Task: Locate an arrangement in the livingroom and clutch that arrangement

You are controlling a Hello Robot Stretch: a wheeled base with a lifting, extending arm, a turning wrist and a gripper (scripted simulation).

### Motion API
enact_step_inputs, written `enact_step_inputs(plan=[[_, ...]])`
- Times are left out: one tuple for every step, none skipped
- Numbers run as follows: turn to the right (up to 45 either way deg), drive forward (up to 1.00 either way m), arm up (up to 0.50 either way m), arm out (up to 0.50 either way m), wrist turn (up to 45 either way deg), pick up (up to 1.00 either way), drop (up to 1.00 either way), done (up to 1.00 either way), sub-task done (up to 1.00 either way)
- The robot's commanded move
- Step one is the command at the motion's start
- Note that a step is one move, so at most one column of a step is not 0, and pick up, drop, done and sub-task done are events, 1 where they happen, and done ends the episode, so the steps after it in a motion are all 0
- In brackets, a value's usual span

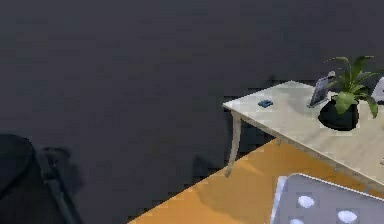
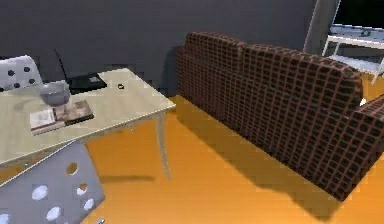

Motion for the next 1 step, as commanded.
enact_step_inputs(plan=[[3.0,0.00,0.00,0.00,0.0,0.00,0.00,0.00,0.00]])
